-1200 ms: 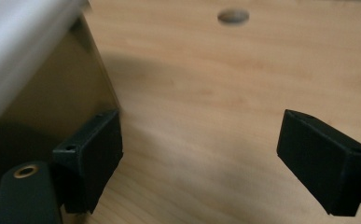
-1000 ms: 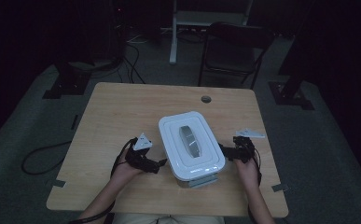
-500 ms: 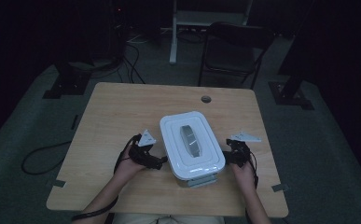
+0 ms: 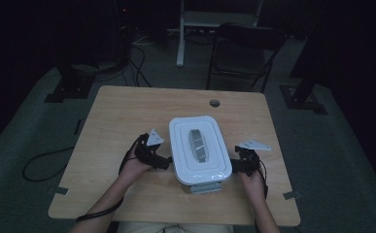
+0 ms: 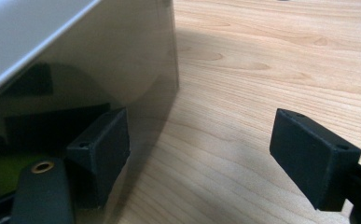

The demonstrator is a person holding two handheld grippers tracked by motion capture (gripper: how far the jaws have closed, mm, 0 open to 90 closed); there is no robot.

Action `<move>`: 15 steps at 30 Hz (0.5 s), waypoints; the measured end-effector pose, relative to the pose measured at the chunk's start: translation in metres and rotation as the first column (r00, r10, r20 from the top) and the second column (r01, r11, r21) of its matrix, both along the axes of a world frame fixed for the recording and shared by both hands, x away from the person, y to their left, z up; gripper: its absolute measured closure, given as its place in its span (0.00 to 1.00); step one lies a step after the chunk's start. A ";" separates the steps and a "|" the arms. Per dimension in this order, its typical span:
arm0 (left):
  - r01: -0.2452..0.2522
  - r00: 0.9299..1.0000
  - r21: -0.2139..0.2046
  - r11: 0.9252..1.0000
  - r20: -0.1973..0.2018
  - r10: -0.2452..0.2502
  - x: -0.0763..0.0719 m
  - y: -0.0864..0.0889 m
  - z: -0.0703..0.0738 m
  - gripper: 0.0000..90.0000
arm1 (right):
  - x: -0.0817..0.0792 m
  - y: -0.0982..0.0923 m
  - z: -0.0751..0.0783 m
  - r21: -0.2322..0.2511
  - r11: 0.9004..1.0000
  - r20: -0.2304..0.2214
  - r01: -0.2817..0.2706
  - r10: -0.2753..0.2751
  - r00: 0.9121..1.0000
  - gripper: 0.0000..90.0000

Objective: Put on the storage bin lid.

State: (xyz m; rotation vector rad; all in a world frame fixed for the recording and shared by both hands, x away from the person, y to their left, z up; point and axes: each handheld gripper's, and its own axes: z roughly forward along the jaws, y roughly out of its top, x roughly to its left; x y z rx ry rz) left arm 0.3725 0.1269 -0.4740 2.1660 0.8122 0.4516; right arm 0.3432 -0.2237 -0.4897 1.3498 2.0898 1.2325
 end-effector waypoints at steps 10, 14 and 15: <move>-0.031 0.999 0.015 0.999 0.009 0.031 0.014 0.004 0.002 0.01 | -0.006 0.008 0.002 -0.021 1.000 0.009 -0.018 0.018 1.000 0.23; -0.048 0.999 0.011 0.999 0.009 0.048 0.017 0.008 0.001 0.01 | -0.009 0.010 0.002 -0.022 0.998 0.008 -0.055 0.055 0.998 0.24; -0.048 0.999 0.011 0.999 0.009 0.048 0.017 0.008 0.001 0.01 | -0.010 0.010 0.002 -0.020 0.998 0.008 -0.058 0.058 0.998 0.24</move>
